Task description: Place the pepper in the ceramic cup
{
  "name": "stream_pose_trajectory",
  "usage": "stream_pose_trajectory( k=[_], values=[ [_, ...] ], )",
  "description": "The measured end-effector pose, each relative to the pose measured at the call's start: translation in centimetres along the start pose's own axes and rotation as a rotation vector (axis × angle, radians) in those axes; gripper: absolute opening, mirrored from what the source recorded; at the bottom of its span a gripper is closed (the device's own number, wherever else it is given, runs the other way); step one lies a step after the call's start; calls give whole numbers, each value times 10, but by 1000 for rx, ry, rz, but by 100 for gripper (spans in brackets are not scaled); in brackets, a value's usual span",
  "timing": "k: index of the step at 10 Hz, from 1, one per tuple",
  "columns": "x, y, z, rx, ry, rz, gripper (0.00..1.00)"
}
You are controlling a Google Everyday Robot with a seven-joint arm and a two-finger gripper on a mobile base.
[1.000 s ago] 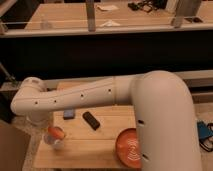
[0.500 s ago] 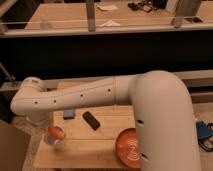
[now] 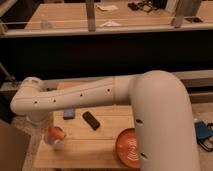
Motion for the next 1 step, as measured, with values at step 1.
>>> stream_pose_trajectory(
  k=[1],
  values=[
    [0,0,1,1,-2,-2,6]
  ],
)
